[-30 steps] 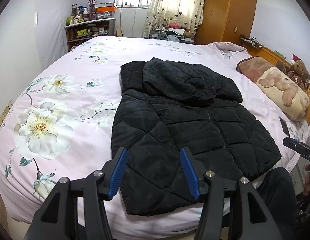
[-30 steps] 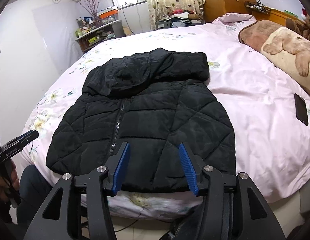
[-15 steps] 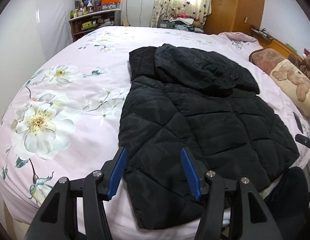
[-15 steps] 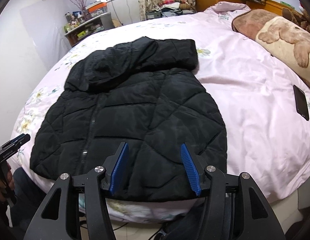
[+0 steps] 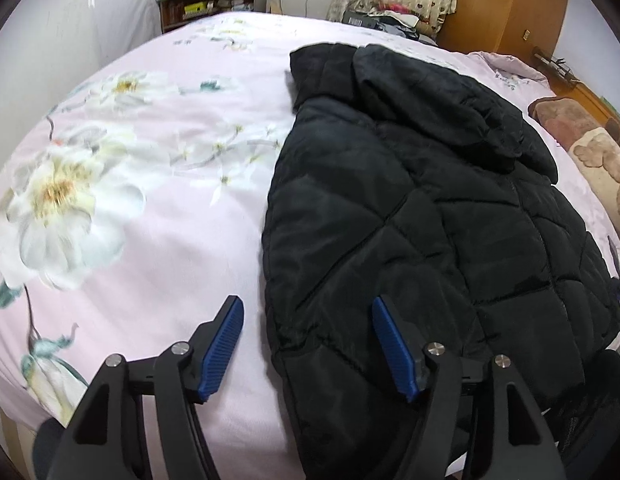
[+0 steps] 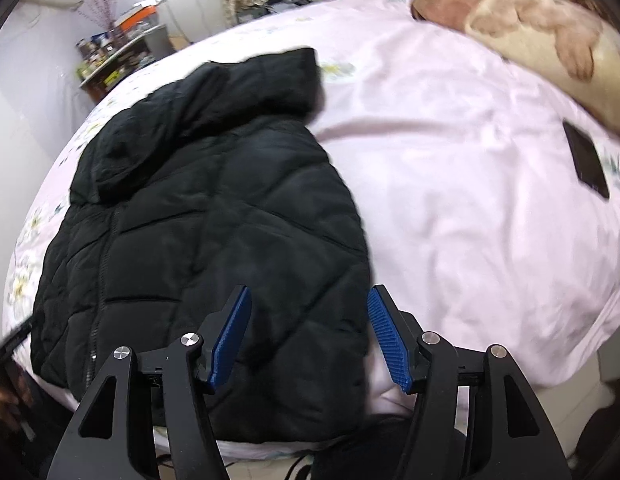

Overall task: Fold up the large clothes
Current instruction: 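Grasp the jacket side edge with the left gripper, then lift the held side with the left gripper and fold it across the jacket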

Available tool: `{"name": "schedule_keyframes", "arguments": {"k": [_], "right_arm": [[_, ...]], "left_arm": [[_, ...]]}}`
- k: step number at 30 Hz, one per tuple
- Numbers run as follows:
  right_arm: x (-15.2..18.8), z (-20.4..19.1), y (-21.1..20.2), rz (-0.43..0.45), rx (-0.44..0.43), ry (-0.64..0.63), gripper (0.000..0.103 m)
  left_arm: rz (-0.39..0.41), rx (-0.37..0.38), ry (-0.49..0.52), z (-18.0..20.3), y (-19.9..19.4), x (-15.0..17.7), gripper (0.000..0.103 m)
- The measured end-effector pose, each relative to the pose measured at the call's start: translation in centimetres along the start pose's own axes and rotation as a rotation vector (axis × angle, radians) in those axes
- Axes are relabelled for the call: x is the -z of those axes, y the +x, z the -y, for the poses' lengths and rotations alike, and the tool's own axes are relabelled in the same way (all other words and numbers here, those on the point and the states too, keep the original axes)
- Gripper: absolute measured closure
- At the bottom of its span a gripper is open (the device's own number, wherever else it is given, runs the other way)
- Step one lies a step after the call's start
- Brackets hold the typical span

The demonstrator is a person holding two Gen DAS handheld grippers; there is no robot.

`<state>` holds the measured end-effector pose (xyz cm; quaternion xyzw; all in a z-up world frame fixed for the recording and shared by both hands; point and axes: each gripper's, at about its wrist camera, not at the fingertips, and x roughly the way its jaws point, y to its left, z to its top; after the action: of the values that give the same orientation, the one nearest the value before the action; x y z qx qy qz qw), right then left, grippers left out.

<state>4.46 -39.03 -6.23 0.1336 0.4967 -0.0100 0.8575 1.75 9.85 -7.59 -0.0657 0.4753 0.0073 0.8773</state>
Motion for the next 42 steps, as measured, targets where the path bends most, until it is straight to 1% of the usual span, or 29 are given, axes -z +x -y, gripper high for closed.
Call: {"name": "schedule_keyframes", "arguments": {"k": [2, 3, 5, 8, 10, 11, 13, 14, 15, 16, 17, 18, 19, 20, 22, 25, 28, 31, 36, 39, 42], "right_arm": [[0.1, 0.8, 0.8, -0.033, 0.012, 0.028, 0.042], [0.3, 1.3, 1.3, -0.057, 0.0, 0.047, 0.042], [0.6, 1.9, 2.1, -0.104, -0.04, 0.088, 0.042], [1.1, 2.3, 2.5, -0.142, -0.107, 0.117, 0.042], [1.5, 2.4, 3.1, -0.18, -0.16, 0.134, 0.042], [1.6, 2.4, 3.3, -0.19, -0.171, 0.136, 0.042], [1.8, 2.6, 3.9, -0.209, -0.184, 0.139, 0.042], [1.9, 2.8, 4.2, -0.222, -0.198, 0.155, 0.042], [1.9, 2.9, 4.4, -0.235, -0.208, 0.18, 0.042], [1.7, 3.0, 4.2, -0.243, -0.221, 0.195, 0.054], [1.6, 2.7, 3.9, -0.241, -0.229, 0.182, 0.063], [1.5, 2.3, 3.3, -0.228, -0.218, 0.155, 0.073], [1.5, 1.9, 2.7, -0.216, -0.217, 0.135, 0.083], [1.3, 1.7, 2.3, -0.206, -0.225, 0.133, 0.085], [1.0, 1.4, 1.1, -0.18, -0.236, 0.133, 0.089], [0.5, 1.1, -1.8, -0.122, -0.271, 0.127, 0.09], [0.9, 0.4, -4.7, -0.078, -0.296, 0.11, 0.09], [2.0, 0.2, -7.3, -0.043, -0.319, 0.096, 0.09], [4.0, 0.3, -10.3, -0.02, -0.342, 0.086, 0.09], [4.5, 0.4, -12.2, 0.01, -0.357, 0.093, 0.09], [3.9, 0.2, -14.0, 0.06, -0.383, 0.104, 0.09]], "left_arm": [[-0.01, 0.001, -0.013, -0.3, 0.2, 0.6, 0.027], [-0.018, 0.006, -0.019, -0.4, 0.3, 0.9, 0.027], [-0.044, 0.034, -0.043, -0.7, 0.6, 1.6, 0.025], [-0.06, 0.058, -0.064, -0.8, 0.7, 2.4, 0.023], [-0.062, 0.071, -0.058, -0.7, 1.0, 2.8, 0.019], [-0.058, 0.073, -0.046, -0.7, 1.2, 3.0, 0.017], [-0.058, 0.069, -0.03, -0.7, 1.8, 3.2, 0.018], [-0.068, 0.064, -0.028, -0.7, 1.8, 3.1, 0.022], [-0.076, 0.068, -0.023, -0.5, 1.7, 2.9, 0.031], [-0.085, 0.097, -0.012, -0.1, 1.5, 2.7, 0.057], [-0.092, 0.108, 0.008, 0.5, 1.2, 2.5, 0.066], [-0.088, 0.088, 0.04, 1.1, 0.8, 2.3, 0.074], [-0.082, 0.083, 0.072, 1.7, 0.3, 2.1, 0.084], [-0.075, 0.08, 0.079, 1.9, -0.3, 1.8, 0.087], [-0.052, 0.105, 0.055, 1.6, -2.0, 1.1, 0.088], [0.021, 0.157, 0.023, 0.3, -5.5, 0.2, 0.088], [0.079, 0.177, 0.015, -1.0, -8.6, 0.1, 0.089], [0.102, 0.202, -0.008, -2.1, -10.7, 0.7, 0.089], [0.141, 0.248, -0.03, -3.0, -13.8, 1.3, 0.089], [0.181, 0.27, -0.029, -3.2, -15.5, 1.0, 0.089], [0.231, 0.305, -0.051, -3.8, -17.4, 0.2, 0.089]]}}
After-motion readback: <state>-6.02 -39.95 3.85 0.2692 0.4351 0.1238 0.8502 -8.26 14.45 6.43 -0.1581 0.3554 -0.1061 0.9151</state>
